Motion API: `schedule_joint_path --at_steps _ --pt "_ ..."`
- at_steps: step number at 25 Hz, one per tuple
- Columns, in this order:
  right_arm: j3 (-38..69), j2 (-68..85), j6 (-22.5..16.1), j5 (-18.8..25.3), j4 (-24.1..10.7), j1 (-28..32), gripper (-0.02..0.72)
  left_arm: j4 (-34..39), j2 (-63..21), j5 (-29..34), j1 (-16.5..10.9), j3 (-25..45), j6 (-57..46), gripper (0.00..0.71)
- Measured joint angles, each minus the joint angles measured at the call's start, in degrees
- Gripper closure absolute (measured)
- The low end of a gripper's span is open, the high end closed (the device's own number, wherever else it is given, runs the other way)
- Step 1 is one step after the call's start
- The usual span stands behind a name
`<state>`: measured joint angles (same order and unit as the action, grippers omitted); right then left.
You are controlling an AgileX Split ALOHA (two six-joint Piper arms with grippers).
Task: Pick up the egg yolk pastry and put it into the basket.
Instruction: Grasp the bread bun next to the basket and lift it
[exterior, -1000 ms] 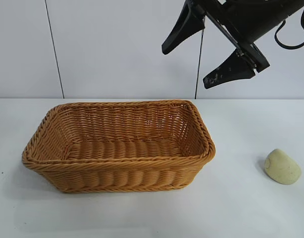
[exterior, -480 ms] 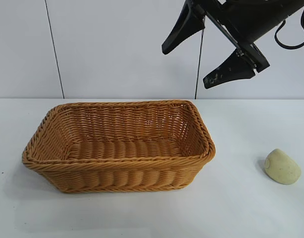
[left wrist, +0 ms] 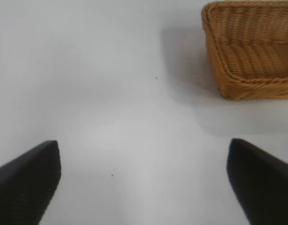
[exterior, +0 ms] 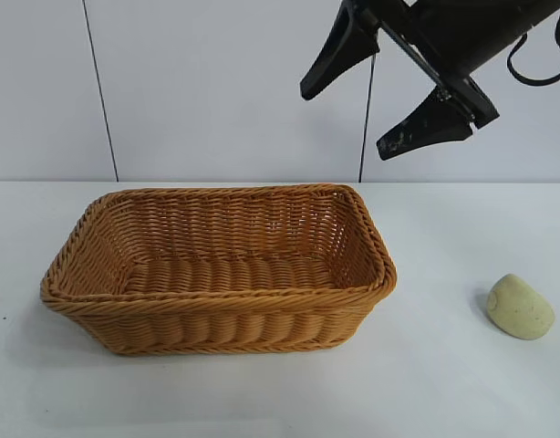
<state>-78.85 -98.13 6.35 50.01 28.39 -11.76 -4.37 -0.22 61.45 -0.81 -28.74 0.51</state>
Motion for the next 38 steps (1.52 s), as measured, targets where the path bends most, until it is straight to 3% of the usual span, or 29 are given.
schedule_joint_path --at_steps 4,6,8,13,31,38 --pt "-1.95 0.0 -7.4 3.24 -12.73 1.26 0.008 -0.05 0.0 0.0 0.0 0.0 0.05 0.018" --pt "-2.02 0.0 -9.03 5.21 -17.26 2.86 0.008 -0.05 0.0 0.0 0.0 0.0 0.05 0.018" --pt "-2.02 0.0 -9.84 7.41 -19.68 5.13 0.008 -0.05 0.0 0.0 0.0 0.0 0.05 0.018" --pt "-2.02 0.0 -9.84 9.68 -20.7 9.02 0.008 -0.05 0.0 0.0 0.0 0.0 0.05 0.018" --pt "-2.02 -17.52 -9.59 10.8 -20.68 9.31 0.008 -0.05 -0.14 0.0 0.0 0.0 0.1 0.018" --pt "-2.02 -21.97 -11.43 10.98 -24.64 9.31 0.008 -0.05 -0.18 0.0 0.0 0.0 0.1 0.018"
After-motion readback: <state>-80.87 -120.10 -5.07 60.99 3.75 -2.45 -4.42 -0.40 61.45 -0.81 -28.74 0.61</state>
